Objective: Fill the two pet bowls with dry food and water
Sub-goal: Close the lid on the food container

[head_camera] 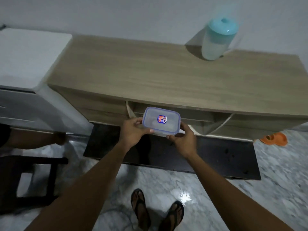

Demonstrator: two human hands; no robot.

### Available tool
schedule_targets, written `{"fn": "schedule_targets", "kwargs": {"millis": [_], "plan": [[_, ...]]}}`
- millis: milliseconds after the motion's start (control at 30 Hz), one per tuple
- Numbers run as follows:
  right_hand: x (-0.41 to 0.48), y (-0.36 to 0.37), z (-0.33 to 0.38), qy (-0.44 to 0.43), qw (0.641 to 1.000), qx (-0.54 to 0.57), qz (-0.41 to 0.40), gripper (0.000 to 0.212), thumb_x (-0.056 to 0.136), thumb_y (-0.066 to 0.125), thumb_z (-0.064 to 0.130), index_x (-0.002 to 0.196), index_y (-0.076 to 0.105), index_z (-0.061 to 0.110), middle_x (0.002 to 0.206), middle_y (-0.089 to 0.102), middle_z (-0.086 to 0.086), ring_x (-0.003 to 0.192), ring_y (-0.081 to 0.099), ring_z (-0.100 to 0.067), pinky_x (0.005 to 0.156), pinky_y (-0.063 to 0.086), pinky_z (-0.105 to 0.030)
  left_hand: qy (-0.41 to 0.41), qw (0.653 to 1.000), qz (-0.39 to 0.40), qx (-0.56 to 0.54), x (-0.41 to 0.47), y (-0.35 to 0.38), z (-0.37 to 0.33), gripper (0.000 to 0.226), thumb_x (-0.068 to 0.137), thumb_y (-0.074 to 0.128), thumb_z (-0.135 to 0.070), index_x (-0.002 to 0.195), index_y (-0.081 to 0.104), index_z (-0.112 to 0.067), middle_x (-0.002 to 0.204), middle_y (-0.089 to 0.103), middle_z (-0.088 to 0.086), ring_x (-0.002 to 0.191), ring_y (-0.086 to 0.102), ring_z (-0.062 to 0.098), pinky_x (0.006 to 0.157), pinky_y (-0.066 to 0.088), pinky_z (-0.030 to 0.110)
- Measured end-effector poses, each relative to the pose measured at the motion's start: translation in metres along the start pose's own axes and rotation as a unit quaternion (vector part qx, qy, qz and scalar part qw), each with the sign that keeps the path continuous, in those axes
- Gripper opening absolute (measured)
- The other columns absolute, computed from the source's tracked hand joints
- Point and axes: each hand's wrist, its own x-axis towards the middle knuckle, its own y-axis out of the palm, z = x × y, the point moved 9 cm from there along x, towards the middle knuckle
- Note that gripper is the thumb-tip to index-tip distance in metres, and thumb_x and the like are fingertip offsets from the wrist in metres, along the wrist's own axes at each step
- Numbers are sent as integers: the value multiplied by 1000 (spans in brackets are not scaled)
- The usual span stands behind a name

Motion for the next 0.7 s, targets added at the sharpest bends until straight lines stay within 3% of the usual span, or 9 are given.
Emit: {"fn": "schedule_targets", "kwargs": {"millis": [100,200,267,367,433,467,533,600,700], "plan": [[28,26,-35,21,1000,3,7,70,68,86,9,132,62,26,100,78,0,79,75,-19,79,63,-47,-5,1000,-19,0,27,4,38,53,61,92,-12,111,73,-14,102,75,-2,93,71,4,83,56,23],[57,48,-57,19,1000,3,7,69,72,86,8,133,61,27,96,77,3,76,74,-19,78,62,-47,-16,999,-29,-23,56,9,68,55,65,89,-9,116,71,-11,104,74,-2,91,70,2,77,55,17],[76,62,-70,19,1000,9,6,66,74,85,7,132,62,25,92,76,12,74,73,-14,75,61,-41,-13,999,-33,-40,76,13,83,51,68,86,-2,116,70,-10,104,74,0,86,70,-2,72,52,10],[99,77,-79,6,1000,1,-3,63,75,85,4,132,64,20,95,72,22,73,72,-1,70,53,-20,-5,997,-40,-64,97,13,96,50,71,84,-1,118,70,-11,107,74,1,93,70,2,76,52,11],[113,87,-82,1,1000,-3,-2,63,75,85,3,132,63,20,104,72,15,80,72,-5,66,50,-11,-3,996,-46,-72,111,12,103,47,73,83,-4,116,71,-18,108,74,-1,100,69,6,83,53,15],[120,92,-82,-2,1000,-1,-2,65,76,85,2,134,62,19,111,71,10,85,72,-11,67,52,-11,5,996,-48,-73,117,12,105,44,74,82,-4,110,71,-25,105,74,-4,100,69,6,85,53,17],[138,103,-86,-6,1000,-4,-6,68,75,86,3,137,61,18,118,70,4,92,73,-19,78,60,-26,21,995,-62,-79,128,11,106,43,76,79,0,101,68,-33,100,73,-9,96,69,4,84,53,17],[153,113,-89,-5,1000,-2,-2,69,75,88,10,137,60,17,122,71,4,97,73,-22,87,61,-40,36,992,-85,-87,137,10,106,38,79,76,3,98,68,-29,94,73,-12,89,69,0,80,51,14],[177,126,-93,3,1000,3,9,48,76,89,14,119,68,18,111,74,1,100,72,-21,92,59,-42,39,989,-115,-82,153,10,111,27,82,74,1,83,65,-24,70,66,-26,68,62,-12,67,45,6]]}}
